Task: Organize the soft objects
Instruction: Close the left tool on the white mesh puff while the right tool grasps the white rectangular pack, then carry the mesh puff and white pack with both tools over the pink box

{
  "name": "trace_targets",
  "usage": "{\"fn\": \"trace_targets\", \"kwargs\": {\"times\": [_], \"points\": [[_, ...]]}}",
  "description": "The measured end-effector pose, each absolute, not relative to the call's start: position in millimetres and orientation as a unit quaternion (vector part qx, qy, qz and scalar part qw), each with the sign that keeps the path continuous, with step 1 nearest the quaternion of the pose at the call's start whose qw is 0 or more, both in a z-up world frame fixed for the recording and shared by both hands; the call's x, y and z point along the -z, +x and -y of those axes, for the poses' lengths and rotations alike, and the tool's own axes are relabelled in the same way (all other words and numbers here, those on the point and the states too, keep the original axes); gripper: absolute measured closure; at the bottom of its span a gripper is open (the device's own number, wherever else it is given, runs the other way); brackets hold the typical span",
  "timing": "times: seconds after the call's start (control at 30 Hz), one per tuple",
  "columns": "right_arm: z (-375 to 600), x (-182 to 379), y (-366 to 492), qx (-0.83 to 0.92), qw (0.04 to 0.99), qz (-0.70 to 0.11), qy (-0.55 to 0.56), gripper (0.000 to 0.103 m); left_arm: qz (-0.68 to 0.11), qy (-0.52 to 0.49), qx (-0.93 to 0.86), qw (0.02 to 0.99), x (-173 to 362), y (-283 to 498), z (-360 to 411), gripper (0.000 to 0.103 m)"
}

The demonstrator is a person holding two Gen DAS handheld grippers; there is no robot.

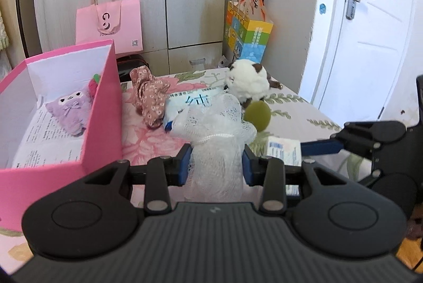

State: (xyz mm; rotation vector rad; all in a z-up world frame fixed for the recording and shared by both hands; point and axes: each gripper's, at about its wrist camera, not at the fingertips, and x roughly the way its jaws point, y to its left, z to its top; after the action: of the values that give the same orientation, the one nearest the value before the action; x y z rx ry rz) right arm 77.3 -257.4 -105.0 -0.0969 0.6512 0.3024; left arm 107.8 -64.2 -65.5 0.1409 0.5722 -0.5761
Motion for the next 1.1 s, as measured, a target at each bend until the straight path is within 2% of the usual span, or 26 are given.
{"fn": "trace_targets", "kwargs": {"times": [0.5, 0.63, 0.97, 1.1], "points": [[252, 84, 37, -0.158, 0.925, -0.346, 0.007, 0.021, -0.375, 0.042, 0.318, 0.870, 61, 73, 7, 0.065], [247, 79, 31, -0.175, 0.915, -0.361, 0.032, 0.020, -0.422, 0.030, 0.324, 0.846, 52, 72, -18, 0.066], [203, 46, 19, -0.261, 0.878, -0.401, -0.011, 0.020, -0.454, 0.032, 0.342, 0.822, 10, 64, -62, 0.065], [182, 26, 22, -0.305, 0.868, -0.393, -0.018, 0.020, -0.431, 0.044, 0.341, 0.834, -6, 55, -70, 0.066]]}}
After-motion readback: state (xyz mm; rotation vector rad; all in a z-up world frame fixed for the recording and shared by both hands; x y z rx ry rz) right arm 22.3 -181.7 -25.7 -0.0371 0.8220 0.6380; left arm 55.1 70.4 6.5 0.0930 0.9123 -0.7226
